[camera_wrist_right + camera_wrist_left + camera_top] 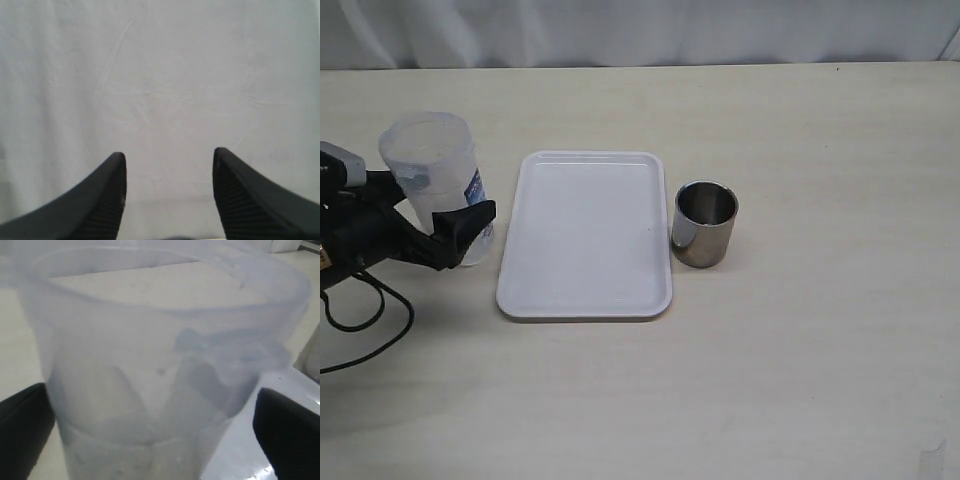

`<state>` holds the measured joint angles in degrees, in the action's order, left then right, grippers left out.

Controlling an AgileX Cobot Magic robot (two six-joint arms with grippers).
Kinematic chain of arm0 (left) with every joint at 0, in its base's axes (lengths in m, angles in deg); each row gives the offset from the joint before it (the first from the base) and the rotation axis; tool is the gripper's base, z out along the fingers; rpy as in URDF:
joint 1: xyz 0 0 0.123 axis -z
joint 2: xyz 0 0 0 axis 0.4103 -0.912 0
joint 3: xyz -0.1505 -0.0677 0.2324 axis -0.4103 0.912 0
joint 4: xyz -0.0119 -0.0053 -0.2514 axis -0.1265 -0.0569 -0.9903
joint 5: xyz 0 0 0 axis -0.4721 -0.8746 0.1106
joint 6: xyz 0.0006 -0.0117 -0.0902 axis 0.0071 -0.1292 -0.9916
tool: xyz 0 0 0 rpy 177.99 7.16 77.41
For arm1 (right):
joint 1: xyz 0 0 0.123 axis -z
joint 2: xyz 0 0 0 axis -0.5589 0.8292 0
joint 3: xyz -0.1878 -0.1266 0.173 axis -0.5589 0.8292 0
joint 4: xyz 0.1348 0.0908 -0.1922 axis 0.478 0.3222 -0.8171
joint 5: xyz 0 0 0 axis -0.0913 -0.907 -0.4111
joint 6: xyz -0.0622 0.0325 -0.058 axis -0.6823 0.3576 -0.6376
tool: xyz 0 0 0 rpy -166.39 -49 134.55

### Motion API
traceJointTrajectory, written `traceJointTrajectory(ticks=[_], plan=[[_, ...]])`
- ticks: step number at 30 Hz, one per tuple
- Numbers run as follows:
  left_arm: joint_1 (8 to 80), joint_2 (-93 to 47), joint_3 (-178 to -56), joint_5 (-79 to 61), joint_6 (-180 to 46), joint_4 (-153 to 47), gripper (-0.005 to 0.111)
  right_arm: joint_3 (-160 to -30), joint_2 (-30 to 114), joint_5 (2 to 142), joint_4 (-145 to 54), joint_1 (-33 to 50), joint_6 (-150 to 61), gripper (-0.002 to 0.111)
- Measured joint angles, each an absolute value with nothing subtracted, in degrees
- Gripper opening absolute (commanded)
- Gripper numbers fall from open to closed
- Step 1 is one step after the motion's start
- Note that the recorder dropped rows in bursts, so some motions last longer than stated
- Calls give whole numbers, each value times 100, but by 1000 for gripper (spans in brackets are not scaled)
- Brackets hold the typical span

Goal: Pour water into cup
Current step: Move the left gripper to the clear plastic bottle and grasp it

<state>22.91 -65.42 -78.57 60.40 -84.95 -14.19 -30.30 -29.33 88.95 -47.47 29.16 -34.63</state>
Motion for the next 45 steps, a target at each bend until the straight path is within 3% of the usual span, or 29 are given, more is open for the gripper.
traceJointTrajectory(ticks=[40,43,45], plan=[[2761,-6624,-8608,5417,-8603,-1848,105,-3030,-2933,8680,-4747,2916,-3473,50],[2761,-6624,-8608,5407,-8603,-1861,98,-3030,-2933,8665,-4747,2916,-3473,50],[2761,-6624,-8608,5407,-8617,-1866,84,-3030,-2933,8629,-4747,2916,-3473,50]])
